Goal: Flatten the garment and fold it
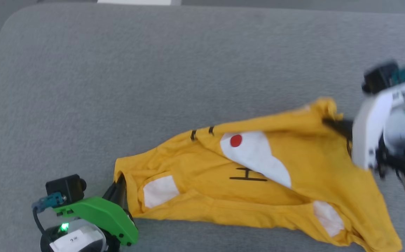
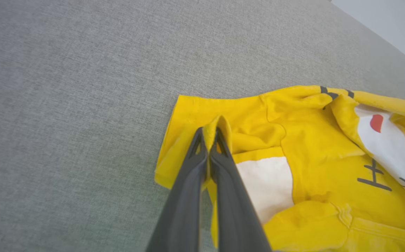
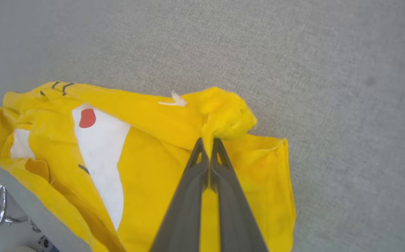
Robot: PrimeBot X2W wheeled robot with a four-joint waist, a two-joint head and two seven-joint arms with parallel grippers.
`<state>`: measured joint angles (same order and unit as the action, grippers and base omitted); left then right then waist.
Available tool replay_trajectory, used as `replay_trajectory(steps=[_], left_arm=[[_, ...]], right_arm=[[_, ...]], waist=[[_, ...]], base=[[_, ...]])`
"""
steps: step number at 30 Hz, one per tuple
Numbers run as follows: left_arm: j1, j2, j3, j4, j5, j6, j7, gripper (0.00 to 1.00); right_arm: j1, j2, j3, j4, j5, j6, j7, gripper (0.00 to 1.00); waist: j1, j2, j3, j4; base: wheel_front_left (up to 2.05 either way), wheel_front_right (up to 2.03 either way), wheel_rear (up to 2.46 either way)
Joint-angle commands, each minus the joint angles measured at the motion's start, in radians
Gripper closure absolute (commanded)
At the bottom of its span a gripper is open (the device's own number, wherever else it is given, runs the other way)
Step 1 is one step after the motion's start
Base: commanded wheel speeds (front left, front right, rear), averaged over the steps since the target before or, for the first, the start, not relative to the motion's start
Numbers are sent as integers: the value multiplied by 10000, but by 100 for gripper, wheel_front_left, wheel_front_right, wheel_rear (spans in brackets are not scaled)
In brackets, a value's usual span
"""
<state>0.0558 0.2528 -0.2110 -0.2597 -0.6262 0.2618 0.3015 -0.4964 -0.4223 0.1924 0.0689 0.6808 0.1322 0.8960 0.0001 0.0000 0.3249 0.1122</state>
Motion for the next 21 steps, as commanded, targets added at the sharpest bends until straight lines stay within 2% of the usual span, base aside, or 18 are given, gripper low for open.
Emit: replay_trajectory(steps=[1,4,8,12,16,21], left_arm=[[145,65,26,-51,-3,71,45,100],[378,74,70,-136,-111,115,97,100],[592,45,157,-158,-291,111,72,100],[505,-10,202,-80,-776,-196,194,100],[-432,605,350,357,-767,-579,610,100],[-3052,1339,380,1170,-479,-1000,1330,100]], right_arm=[[676,-67,-283,-330,130,-15,171,100],[2224,90,-1027,-1218,251,-15,602,100],[3823,670,-1681,-2017,369,-15,1214,100],[4647,1215,-1994,-2535,520,-15,1686,100],[4179,1465,-2215,-2656,421,-15,1809,100],[1898,1476,-2314,-2338,402,-15,2096,100]], waist=[[-1,0,-1154,-1157],[-1,0,-1464,-1506],[-1,0,-1760,-1830],[-1,0,-1796,-1982],[-1,0,-1586,-1990],[-1,0,-876,-1823]], base=[[0,0,0],[0,0,0],[0,0,0],[0,0,0],[0,0,0],[0,0,0]])
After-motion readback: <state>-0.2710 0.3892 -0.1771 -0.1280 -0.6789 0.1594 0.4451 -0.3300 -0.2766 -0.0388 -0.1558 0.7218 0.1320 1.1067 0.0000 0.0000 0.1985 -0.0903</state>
